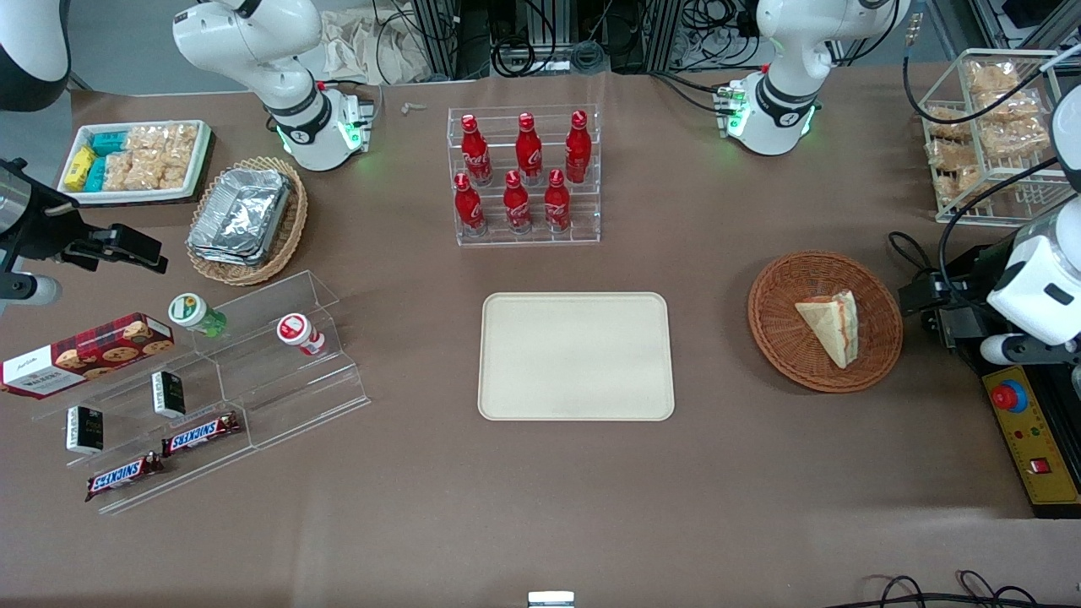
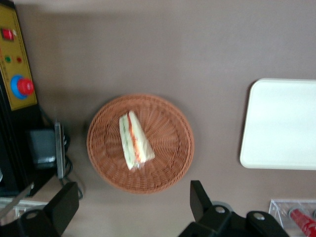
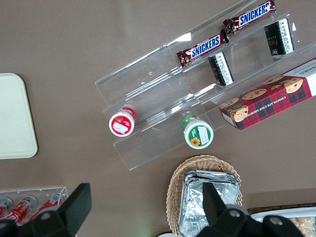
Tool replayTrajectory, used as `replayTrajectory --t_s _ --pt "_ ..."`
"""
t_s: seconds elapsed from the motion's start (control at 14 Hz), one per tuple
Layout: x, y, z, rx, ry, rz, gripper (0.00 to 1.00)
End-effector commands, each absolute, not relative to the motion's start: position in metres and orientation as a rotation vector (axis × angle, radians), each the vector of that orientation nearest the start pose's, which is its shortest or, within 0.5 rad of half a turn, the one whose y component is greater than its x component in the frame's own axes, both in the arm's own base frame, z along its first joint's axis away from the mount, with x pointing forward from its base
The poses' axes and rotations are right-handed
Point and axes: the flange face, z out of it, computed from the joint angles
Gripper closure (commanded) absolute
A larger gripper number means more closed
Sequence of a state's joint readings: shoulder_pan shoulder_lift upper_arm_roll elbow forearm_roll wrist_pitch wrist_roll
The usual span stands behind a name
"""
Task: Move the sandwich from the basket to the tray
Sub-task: 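Move the left gripper down over the wrapped sandwich in the wicker basket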
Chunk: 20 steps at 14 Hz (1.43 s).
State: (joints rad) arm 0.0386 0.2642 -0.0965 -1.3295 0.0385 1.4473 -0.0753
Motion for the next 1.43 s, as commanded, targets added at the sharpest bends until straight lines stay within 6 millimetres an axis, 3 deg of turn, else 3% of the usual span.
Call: replayTrajectory --t_s 0.0,0.36,0.64,0.86,1.07,1.36 --pt "0.611 -0.015 0.571 -3.017 -0.017 0.314 0.00" --pt "0.614 -0.023 0.574 -3.044 0.057 0.254 0.00" --pt "0.600 -0.021 0.553 -3.034 0.023 0.247 0.00" --pt "0.572 -0.016 0.516 -3.033 -0.128 0.181 0.00" --pt "0.539 -0.018 0.466 -3.033 -0.187 0.139 0.00" --pt "0.527 -0.014 0.404 -3.036 -0.284 0.193 0.00"
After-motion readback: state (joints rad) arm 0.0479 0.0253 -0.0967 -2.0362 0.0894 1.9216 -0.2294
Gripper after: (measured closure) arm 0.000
